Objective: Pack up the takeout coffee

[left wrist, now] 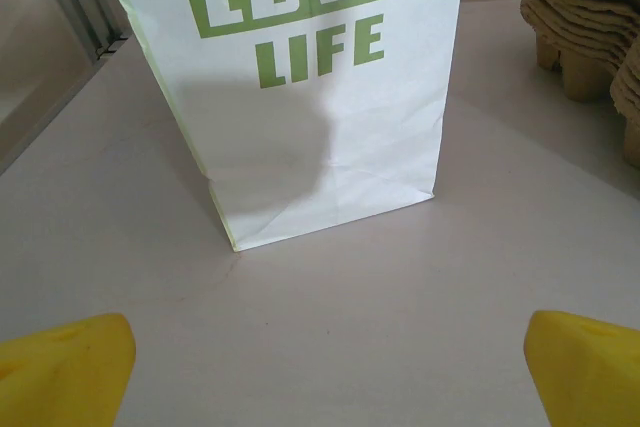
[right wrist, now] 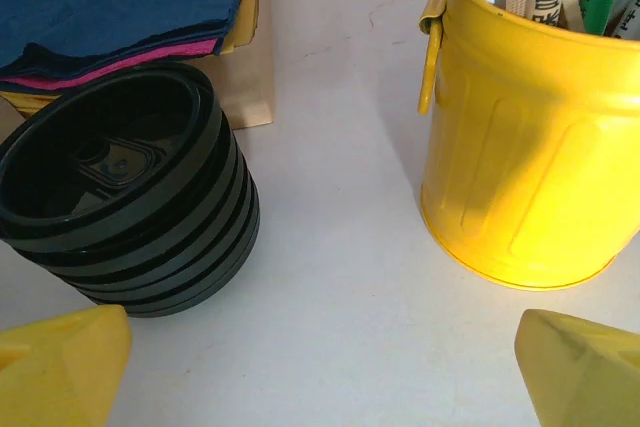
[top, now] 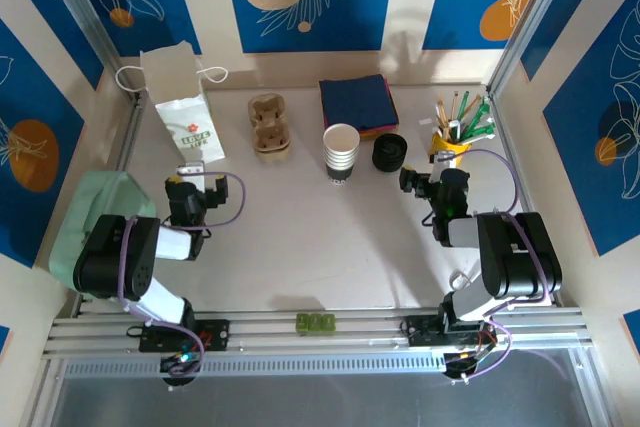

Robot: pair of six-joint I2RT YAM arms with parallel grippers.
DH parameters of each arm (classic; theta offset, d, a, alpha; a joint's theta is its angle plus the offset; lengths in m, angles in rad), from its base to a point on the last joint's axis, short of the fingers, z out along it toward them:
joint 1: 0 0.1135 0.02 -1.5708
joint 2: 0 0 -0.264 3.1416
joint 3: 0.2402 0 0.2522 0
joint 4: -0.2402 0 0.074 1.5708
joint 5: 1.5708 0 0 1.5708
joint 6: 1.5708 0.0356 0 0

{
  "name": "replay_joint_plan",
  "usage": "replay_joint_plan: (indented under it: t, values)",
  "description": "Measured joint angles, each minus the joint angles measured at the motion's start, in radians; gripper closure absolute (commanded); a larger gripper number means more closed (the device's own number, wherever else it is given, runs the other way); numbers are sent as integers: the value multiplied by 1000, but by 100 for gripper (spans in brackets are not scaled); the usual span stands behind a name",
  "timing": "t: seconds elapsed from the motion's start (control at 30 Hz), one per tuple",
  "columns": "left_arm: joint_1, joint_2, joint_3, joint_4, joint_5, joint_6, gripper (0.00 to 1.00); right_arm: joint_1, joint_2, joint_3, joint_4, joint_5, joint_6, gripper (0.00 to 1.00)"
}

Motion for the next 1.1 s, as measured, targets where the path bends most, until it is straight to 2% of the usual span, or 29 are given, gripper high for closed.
replay_joint_plan:
  t: [1.1]
  values:
    - [0, -11, 0, -10, 0, 8, 1, 7, -1, 0, -1, 2, 0, 1]
